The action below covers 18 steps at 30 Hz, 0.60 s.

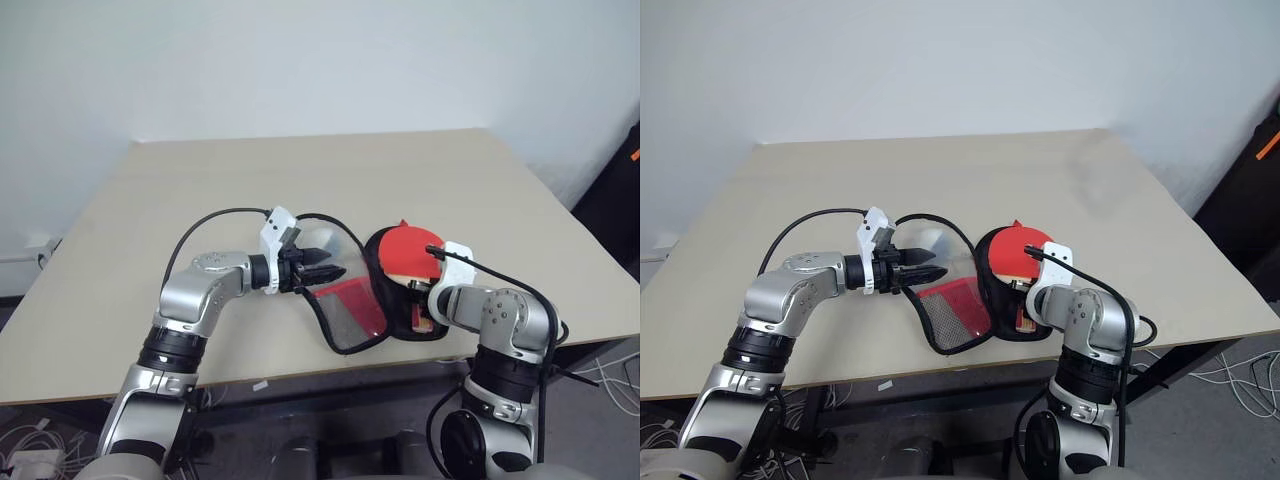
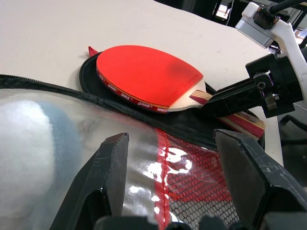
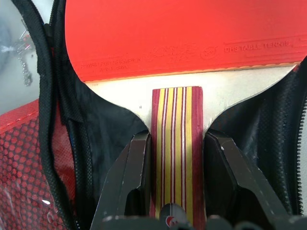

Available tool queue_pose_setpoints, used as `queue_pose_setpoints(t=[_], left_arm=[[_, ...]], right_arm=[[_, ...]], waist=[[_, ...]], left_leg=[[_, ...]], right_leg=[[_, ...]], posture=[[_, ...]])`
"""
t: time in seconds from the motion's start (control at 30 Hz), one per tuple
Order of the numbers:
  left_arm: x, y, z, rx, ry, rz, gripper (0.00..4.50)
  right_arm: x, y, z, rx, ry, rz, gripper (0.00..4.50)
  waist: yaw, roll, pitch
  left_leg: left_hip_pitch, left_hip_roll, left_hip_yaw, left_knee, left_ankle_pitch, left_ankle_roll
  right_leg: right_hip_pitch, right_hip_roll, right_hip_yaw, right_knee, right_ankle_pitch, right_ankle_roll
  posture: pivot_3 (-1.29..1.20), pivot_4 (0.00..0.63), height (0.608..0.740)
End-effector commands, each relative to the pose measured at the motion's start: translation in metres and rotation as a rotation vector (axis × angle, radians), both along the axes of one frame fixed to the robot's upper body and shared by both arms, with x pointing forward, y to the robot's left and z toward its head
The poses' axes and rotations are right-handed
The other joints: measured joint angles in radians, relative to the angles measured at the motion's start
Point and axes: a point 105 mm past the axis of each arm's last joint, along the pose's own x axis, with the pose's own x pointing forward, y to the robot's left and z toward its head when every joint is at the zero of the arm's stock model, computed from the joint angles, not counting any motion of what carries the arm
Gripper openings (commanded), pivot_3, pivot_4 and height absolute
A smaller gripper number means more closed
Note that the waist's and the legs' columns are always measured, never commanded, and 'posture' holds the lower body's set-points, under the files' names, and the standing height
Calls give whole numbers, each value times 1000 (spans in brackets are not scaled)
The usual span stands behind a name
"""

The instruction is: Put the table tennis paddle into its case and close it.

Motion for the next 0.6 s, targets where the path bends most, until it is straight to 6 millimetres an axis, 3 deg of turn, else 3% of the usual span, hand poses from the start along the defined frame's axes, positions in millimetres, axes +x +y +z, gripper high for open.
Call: queue_pose_setpoints(t=[0.03,0.2,0.43,0.6], left_arm=[[6,-2,16,-12,-62,-8,2989],[6,-1,16,-11,-62,-7,2989],[6,-1,18,-7,-70,-2,2989],[7,0,19,-11,-70,5,2989]], right_arm=[[1,6,10,-2,-39,22,1245],[2,17,13,10,-48,56,1245],[3,15,7,-19,-18,55,1245],[3,13,4,-39,-16,55,2774]], waist=[[0,0,0],[0,0,0],[0,0,0],[0,0,0]], left_leg=[[0,0,0,0,0,0],[0,0,0,0,0,0],[0,0,0,0,0,0],[0,0,0,0,0,0]], right_leg=[[0,0,0,0,0,0],[0,0,0,0,0,0],[0,0,0,0,0,0],[0,0,0,0,0,0]], posture=[[0,0,724],[0,0,724],[0,0,724],[0,0,724]])
